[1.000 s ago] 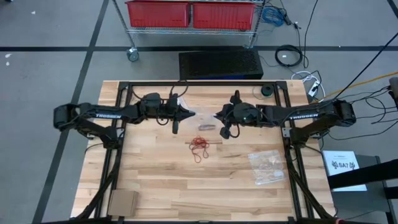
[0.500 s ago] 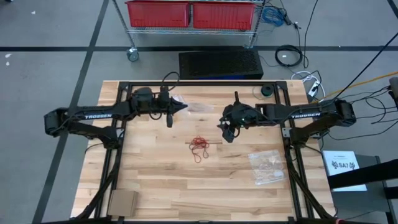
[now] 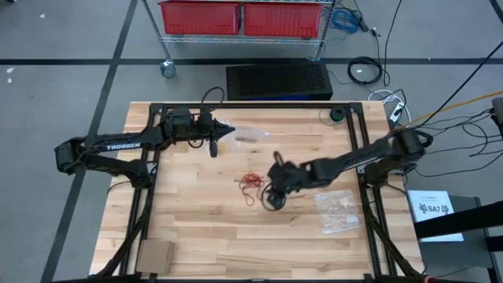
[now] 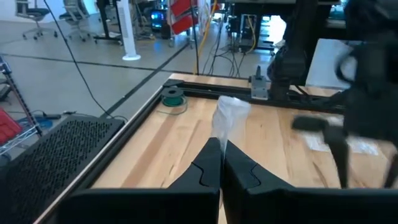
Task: Sort rubber bands
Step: Put the purple rubber band into the top right transparent zip bag
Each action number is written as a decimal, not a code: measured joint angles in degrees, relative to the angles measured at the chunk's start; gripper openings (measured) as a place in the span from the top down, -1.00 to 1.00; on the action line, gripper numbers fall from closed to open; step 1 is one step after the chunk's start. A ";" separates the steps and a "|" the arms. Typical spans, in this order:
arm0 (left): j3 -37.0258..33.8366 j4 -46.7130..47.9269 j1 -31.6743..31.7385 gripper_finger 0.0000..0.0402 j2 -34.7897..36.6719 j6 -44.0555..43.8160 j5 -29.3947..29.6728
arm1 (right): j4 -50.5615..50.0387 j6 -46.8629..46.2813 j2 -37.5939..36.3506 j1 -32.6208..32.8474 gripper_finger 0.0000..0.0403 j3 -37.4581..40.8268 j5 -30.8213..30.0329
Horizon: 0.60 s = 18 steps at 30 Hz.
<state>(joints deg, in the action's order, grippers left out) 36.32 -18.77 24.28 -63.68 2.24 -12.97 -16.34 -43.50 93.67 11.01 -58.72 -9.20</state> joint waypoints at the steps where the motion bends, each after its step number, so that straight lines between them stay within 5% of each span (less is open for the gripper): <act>1: 0.01 0.01 0.24 1.00 0.00 0.02 -0.02 | 2.15 -2.08 2.03 0.38 0.27 0.00 -0.19; 8: 0.00 0.03 0.46 1.00 0.00 0.17 -0.04 | 8.66 -13.48 11.67 1.48 0.21 0.04 -6.21; 18: 0.00 0.29 0.48 1.00 0.00 1.09 -0.07 | 10.64 -16.05 17.87 0.53 0.19 -2.74 -11.94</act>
<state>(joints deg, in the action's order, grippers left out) 36.32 -18.48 24.75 -63.68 3.33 -13.04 -5.70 -59.55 111.54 11.54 -61.46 -21.13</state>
